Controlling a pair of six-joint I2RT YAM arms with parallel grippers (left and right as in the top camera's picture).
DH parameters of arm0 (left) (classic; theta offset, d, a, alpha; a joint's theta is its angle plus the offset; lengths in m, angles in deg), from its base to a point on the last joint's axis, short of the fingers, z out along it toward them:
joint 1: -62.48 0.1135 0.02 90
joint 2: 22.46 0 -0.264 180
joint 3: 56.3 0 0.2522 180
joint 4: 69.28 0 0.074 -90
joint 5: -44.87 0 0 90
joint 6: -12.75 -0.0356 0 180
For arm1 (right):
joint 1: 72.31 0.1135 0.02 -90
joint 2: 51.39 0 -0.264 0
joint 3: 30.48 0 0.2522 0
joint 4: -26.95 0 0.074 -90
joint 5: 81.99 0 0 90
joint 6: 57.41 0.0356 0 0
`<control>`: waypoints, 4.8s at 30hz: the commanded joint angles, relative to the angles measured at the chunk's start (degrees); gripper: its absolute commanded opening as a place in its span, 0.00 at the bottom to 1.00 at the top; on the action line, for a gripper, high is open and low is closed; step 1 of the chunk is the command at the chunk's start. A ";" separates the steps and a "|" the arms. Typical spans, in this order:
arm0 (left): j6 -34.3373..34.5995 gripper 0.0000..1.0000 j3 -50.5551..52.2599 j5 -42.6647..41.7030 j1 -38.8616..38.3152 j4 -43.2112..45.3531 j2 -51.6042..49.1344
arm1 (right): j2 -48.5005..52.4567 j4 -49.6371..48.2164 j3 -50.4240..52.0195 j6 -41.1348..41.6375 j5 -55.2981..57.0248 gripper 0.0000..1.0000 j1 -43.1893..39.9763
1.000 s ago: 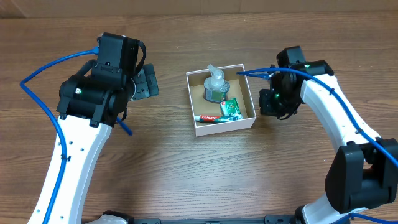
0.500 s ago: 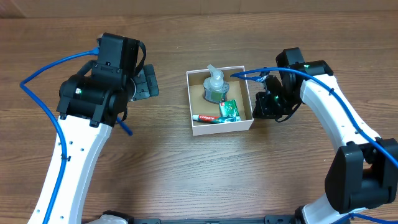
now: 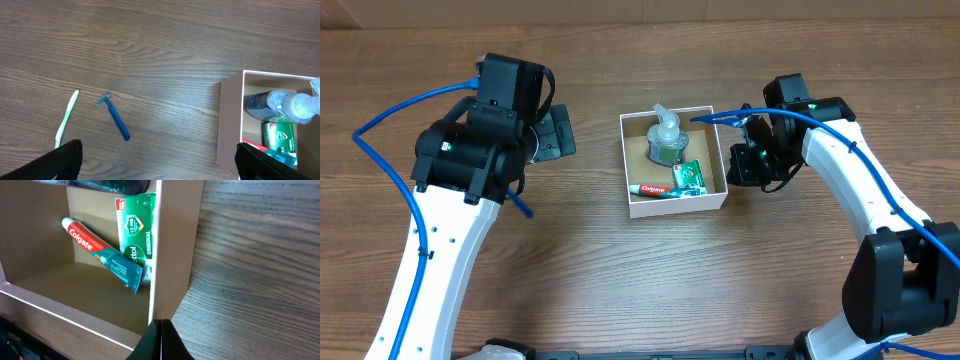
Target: Pack container
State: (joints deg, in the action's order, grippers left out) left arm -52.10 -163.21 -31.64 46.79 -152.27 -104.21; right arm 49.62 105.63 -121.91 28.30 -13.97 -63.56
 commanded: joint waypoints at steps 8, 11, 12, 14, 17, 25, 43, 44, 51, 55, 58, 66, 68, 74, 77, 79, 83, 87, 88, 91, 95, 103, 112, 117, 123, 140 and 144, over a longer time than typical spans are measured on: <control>0.59 0.96 -0.39 0.00 0.35 0.02 0.00 | 1.29 -0.17 -0.28 5.62 8.70 0.04 0.31; 0.59 0.96 -0.39 0.00 0.35 0.00 0.00 | 1.99 1.53 -0.28 4.09 6.32 0.04 0.31; 0.59 0.96 -0.39 0.00 0.35 0.00 0.00 | 1.99 1.88 -0.28 3.23 4.87 0.04 0.31; 0.59 0.96 -0.39 0.00 0.35 0.00 0.02 | 1.99 2.71 -0.28 -0.70 -0.50 0.04 0.31; 0.57 0.96 -0.39 0.02 0.35 -0.28 0.00 | 1.99 2.95 -0.28 -4.70 -6.93 0.05 0.31; 0.59 1.00 -0.39 0.04 0.35 -0.90 0.00 | 1.99 3.17 -0.31 -5.20 -7.76 0.05 0.31; 4.59 1.00 0.28 1.79 0.52 -3.45 0.02 | -9.03 4.07 -8.41 16.35 20.52 0.97 -11.74; 6.97 1.00 1.79 1.79 1.60 -3.28 0.00 | -12.22 3.56 -8.85 16.31 19.78 1.00 -13.33; 14.29 1.00 19.96 -4.07 8.46 8.39 -2.73 | -18.32 3.15 -8.72 15.47 14.58 1.00 -15.26; 14.27 1.00 26.56 -6.91 12.68 13.11 -7.72 | -17.90 3.39 -8.55 14.97 13.94 1.00 -15.26; 13.77 1.00 27.78 -9.53 16.02 15.93 -13.64 | -17.90 3.43 -8.55 14.97 13.94 1.00 -15.26; 7.69 1.00 27.78 -16.13 21.57 22.84 -23.30 | -17.68 3.58 -8.52 14.95 13.94 1.00 -15.26; 7.34 1.00 27.78 -16.11 21.66 24.06 -24.68 | -17.27 3.78 -8.52 14.95 13.94 1.00 -15.26; 5.01 1.00 27.78 -18.05 21.66 27.17 -28.13 | -15.85 3.98 -8.22 14.95 13.94 1.00 -15.26; 5.01 0.94 27.78 -18.03 21.66 27.10 -28.50 | -15.85 4.00 -8.20 14.95 13.94 1.00 -15.26; 5.05 0.66 27.78 -18.03 21.66 26.56 -28.50 | -15.85 4.00 -8.17 14.95 13.94 1.00 -15.26; 5.05 0.14 27.78 -18.03 21.66 25.33 -28.48 | -15.85 4.02 -8.17 14.95 13.97 1.00 -15.26; 5.07 0.04 27.76 -18.01 21.66 24.81 -28.48 | -15.85 4.04 -8.17 14.95 13.94 1.00 -15.26; 5.07 0.04 27.74 -18.03 21.66 24.63 -28.46 | -15.85 4.07 -8.17 14.95 13.94 1.00 -15.26; 5.07 0.04 26.62 -18.08 21.33 22.99 -27.61 | -15.85 4.07 -8.17 14.95 13.97 1.00 -15.26; 3.56 0.04 20.06 -17.73 18.78 17.55 -22.29 | -15.85 4.07 -8.17 14.95 13.94 1.00 -15.26; -12.52 0.04 10.82 -12.41 -3.43 20.13 -4.66 | -15.85 3.96 -8.17 14.95 13.97 1.00 -15.26; -22.60 0.05 10.91 -9.94 -19.30 24.26 -13.31 | -15.85 4.11 -8.17 14.97 13.94 1.00 -15.26; -23.28 0.04 10.91 -9.92 -19.26 24.24 -18.93 | -15.85 4.20 -8.17 14.99 13.94 1.00 -15.26; -24.13 0.05 10.91 -9.90 -19.28 24.11 -20.79 | -15.85 3.96 -8.17 14.97 13.94 1.00 -15.26; -1.16 0.66 10.67 6.05 -12.31 10.86 -2.78 | -15.80 3.96 -8.17 14.95 13.97 1.00 -15.26; 2.32 0.71 10.73 5.97 0.57 5.18 4.00 | -15.80 3.96 -8.17 14.97 13.94 1.00 -15.26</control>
State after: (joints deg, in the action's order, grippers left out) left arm -57.61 -152.15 -29.67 37.00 -143.68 -105.76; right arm 34.13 109.76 -130.08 43.47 0.33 -78.70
